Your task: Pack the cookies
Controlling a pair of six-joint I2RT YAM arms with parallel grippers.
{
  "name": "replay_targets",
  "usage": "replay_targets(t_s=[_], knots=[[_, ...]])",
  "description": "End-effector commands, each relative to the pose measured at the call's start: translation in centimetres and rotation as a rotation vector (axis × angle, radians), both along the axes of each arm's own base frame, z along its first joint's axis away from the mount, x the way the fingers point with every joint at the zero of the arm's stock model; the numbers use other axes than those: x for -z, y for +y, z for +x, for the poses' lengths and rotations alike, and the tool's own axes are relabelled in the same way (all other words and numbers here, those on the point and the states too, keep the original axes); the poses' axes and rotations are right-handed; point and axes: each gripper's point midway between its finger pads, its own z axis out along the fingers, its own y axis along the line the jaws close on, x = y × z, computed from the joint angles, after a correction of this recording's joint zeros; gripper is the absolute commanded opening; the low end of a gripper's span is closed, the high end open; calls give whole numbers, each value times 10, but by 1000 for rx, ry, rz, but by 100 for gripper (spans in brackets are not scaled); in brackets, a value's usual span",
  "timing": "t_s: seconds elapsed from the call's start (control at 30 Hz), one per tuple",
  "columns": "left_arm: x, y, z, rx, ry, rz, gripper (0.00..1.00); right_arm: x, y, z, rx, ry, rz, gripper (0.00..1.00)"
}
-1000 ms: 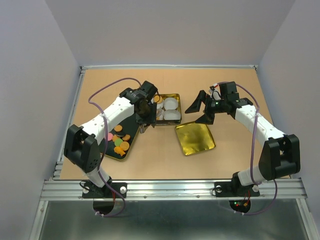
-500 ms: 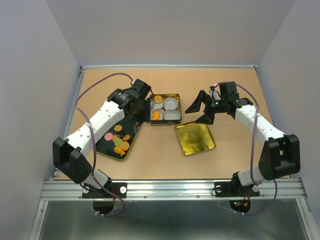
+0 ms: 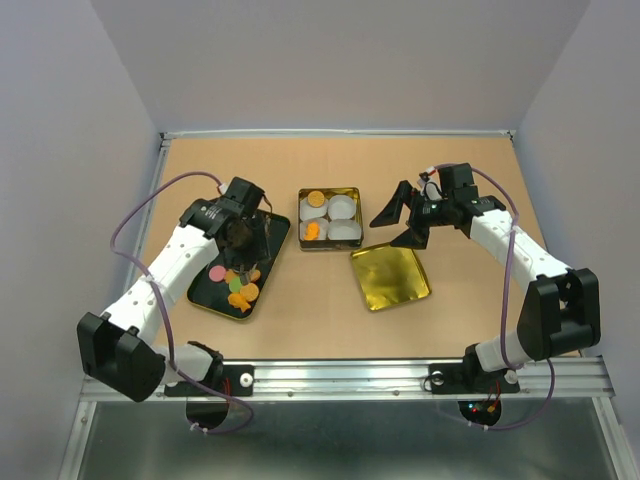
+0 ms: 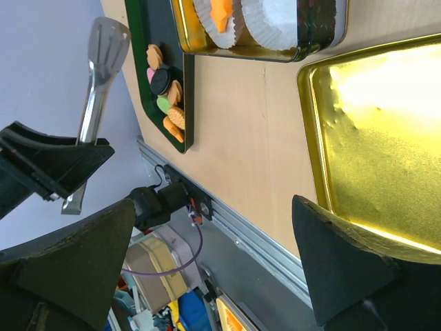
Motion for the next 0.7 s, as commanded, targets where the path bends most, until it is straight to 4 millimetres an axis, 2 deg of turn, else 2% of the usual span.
replay_targets(t_s=[0.0,0.4,0.67], knots=[[10,21,-18,-82,39,-13,59,0,0,1,-14,-12,2,100],[20,60,-33,-166,82,69,60,5,2,-2,-20,1,-1,100],[28,62,-42,-176,115,71,60,5,4,-2,-26,2,-1,100]])
